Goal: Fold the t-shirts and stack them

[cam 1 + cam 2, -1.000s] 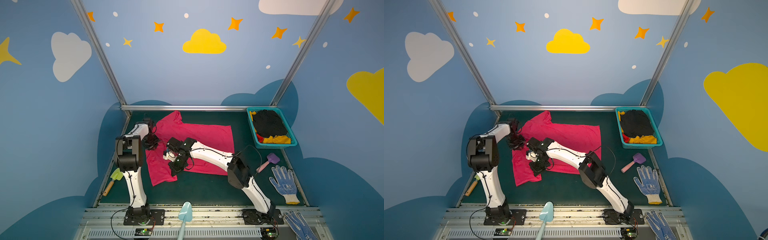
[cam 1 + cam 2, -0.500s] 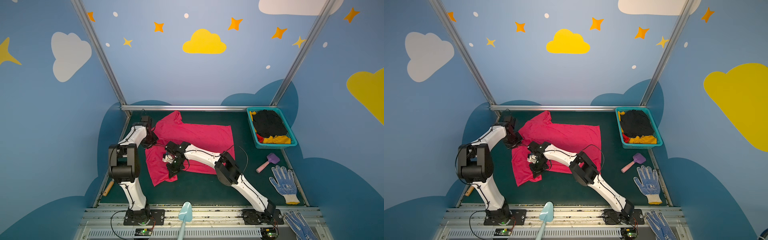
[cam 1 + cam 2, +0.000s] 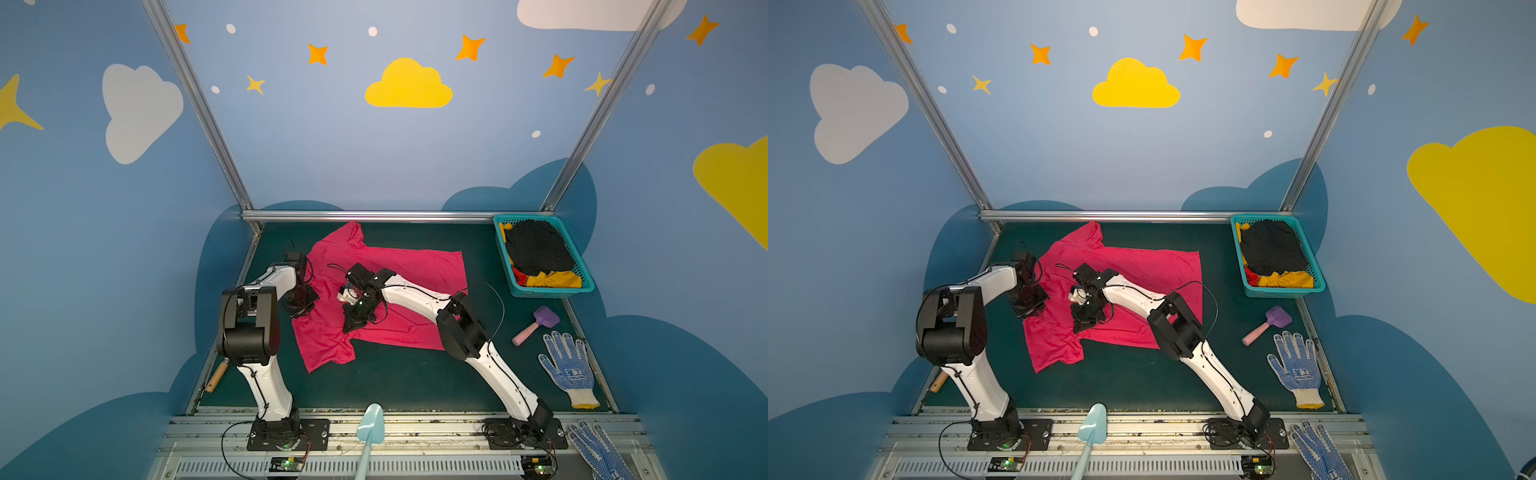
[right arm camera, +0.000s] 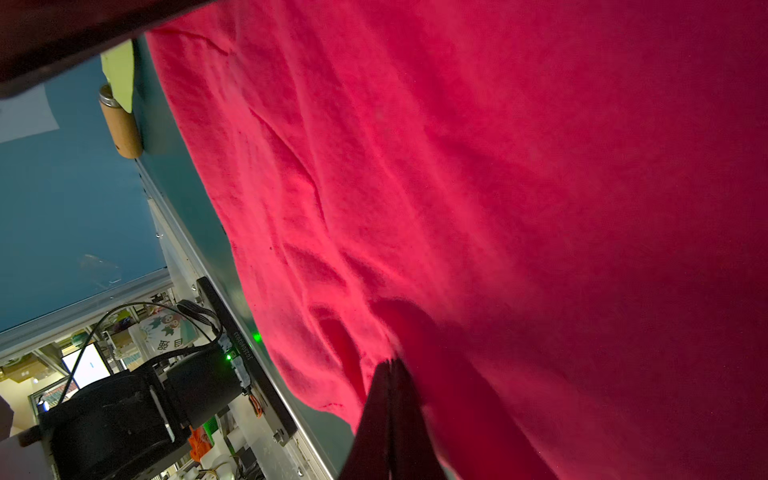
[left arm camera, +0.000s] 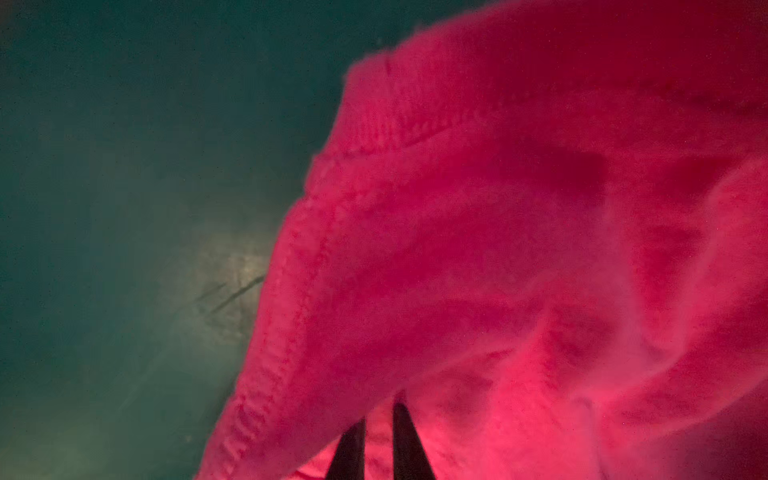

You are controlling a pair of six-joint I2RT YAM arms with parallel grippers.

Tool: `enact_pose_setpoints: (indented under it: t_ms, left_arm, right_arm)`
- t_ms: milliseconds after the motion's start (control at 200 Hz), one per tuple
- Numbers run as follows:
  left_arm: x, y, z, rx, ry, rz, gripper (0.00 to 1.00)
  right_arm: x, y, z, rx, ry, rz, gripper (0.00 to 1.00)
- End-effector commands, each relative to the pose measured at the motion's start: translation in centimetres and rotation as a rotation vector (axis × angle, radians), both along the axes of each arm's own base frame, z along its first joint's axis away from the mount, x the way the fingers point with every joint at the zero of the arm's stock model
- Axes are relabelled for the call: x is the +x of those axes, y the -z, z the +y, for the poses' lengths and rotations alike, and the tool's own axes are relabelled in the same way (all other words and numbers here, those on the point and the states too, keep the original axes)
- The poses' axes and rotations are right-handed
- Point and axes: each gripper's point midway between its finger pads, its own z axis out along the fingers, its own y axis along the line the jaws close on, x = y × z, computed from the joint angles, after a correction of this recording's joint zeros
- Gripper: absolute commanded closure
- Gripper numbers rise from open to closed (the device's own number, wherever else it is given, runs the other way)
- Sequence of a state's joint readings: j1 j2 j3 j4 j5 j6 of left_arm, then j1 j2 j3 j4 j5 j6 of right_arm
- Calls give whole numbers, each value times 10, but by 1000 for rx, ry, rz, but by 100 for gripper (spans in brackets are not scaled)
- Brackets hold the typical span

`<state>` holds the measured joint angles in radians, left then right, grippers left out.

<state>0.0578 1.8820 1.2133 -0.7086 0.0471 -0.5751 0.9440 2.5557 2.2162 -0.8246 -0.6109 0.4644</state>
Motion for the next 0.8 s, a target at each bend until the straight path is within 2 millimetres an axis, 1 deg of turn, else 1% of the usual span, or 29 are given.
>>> enact_pose_setpoints:
  t_ms: [0,85,140,200,280,421,531,651,796]
  left_arm:
    - [-4,20,1,3,-5,49,86]
    - [-3,24,2,3,-7,57,86]
    - [-2,25,2,5,-6,59,87]
    - [-1,27,3,6,-8,64,87]
    - [0,28,3,4,-9,68,88]
    - [0,29,3,4,-10,70,88]
    - [1,27,3,0,-13,66,88]
    - [3,24,4,-5,-16,59,88]
    - [6,20,6,-4,-22,51,88]
  right_arm:
    - [-12,-20,-2,5,-34,-39,100]
    - [-24,-38,-3,21,-70,-90,100]
    - [-33,-45,-3,26,-96,-114,100]
    - [-44,-48,-5,18,-121,-123,100]
    - [-58,-45,-6,0,-160,-122,100]
    - [-76,-33,-4,-28,-199,-112,100]
    - [-81,-17,-3,-51,-207,-85,100]
    - [-81,3,-6,-94,-202,-74,100]
    - [-81,23,-16,-160,-195,-57,100]
